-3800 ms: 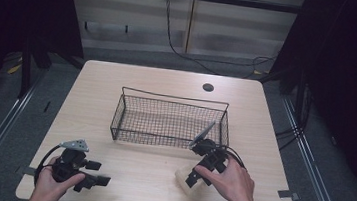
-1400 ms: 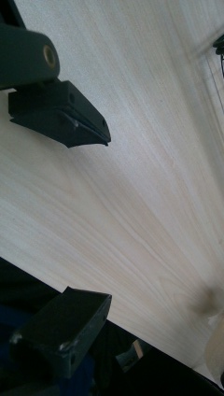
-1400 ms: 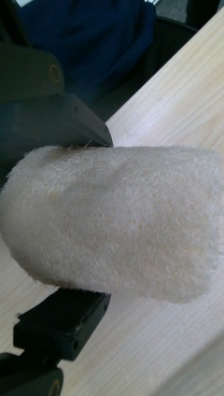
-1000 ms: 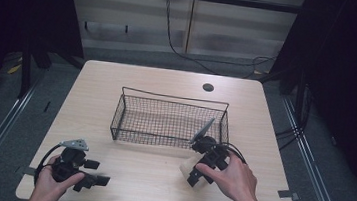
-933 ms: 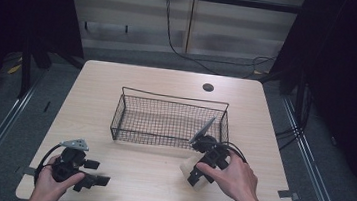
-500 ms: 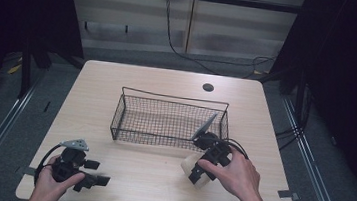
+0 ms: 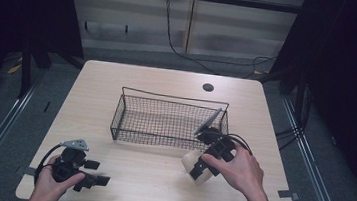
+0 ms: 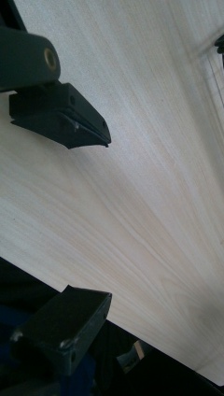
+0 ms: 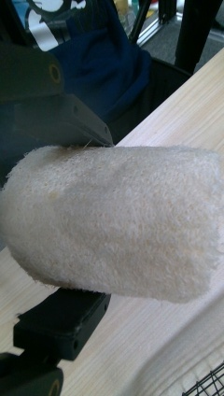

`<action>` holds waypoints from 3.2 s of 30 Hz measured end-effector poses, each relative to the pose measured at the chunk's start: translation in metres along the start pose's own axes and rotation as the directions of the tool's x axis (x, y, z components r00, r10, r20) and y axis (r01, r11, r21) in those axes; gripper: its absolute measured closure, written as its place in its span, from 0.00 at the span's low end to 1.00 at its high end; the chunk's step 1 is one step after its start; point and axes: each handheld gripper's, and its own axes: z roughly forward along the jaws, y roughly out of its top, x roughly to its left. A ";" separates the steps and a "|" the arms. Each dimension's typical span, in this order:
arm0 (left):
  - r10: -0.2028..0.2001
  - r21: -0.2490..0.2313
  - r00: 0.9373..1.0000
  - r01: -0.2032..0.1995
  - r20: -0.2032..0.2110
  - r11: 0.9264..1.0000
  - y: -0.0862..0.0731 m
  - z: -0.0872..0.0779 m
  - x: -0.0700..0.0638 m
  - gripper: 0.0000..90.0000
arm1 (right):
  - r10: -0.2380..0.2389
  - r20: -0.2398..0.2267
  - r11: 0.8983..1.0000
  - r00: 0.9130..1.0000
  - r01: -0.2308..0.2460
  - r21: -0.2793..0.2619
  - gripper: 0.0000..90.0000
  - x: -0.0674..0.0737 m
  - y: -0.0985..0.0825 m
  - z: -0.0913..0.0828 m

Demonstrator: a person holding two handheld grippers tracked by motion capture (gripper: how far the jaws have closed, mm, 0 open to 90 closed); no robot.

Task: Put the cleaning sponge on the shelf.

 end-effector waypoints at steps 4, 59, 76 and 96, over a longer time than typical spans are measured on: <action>0.000 0.000 1.000 0.000 0.001 1.000 0.000 0.000 0.000 0.23 | 0.011 -0.036 1.000 0.999 -0.012 -0.016 0.27 -0.004 0.000 -0.002; 0.000 0.010 1.000 0.000 0.001 1.000 0.000 0.001 0.000 0.23 | 0.238 0.006 0.957 0.971 -0.233 -0.170 0.27 -0.041 0.044 -0.061; -0.001 0.010 1.000 0.001 0.003 1.000 0.000 0.001 0.000 0.23 | 0.369 0.065 0.918 0.927 -0.353 -0.182 0.27 -0.060 0.053 -0.056; 0.000 0.009 1.000 0.000 0.002 1.000 0.000 0.000 0.001 0.23 | 0.496 0.134 0.863 0.858 -0.470 -0.184 0.27 -0.082 0.070 -0.029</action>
